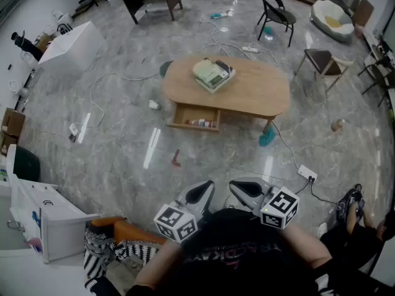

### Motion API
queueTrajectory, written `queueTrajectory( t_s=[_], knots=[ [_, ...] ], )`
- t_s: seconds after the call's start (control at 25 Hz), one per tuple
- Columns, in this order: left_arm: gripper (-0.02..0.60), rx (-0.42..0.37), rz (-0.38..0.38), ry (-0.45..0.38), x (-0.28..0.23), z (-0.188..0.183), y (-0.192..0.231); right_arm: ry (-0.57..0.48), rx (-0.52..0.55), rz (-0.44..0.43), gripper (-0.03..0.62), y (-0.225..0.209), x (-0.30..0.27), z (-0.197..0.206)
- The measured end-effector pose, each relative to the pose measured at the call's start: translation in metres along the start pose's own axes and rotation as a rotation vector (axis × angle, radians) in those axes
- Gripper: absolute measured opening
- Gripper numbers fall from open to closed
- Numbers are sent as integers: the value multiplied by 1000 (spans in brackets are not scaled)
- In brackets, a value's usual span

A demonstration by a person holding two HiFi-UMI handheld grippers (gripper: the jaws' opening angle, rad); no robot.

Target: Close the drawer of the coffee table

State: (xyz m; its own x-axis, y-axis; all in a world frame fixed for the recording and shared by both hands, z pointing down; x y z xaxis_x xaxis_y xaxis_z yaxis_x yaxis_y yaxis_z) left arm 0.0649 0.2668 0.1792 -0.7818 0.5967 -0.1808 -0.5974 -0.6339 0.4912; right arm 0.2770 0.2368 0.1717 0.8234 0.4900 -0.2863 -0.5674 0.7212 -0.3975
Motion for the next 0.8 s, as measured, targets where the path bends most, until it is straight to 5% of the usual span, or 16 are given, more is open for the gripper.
queueTrajectory(
  t_s=[0.8],
  knots=[
    [5, -24, 24, 21, -11, 2, -7, -14, -2, -33, -2, -7, 7, 2]
  ],
)
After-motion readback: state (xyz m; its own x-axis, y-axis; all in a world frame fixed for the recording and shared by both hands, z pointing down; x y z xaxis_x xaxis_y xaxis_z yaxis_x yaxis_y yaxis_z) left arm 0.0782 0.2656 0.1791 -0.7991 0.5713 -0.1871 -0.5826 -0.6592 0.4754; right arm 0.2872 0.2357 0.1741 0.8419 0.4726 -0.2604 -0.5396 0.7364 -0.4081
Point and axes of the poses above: the fingertips, and each gripper's own axes: x backward along the fingers, y to its left, z out of its underside, the point moved 10 cm from there along x, backward along the fingers, and after that the axes turned 10 degrees about z, right-handed, at the moved point
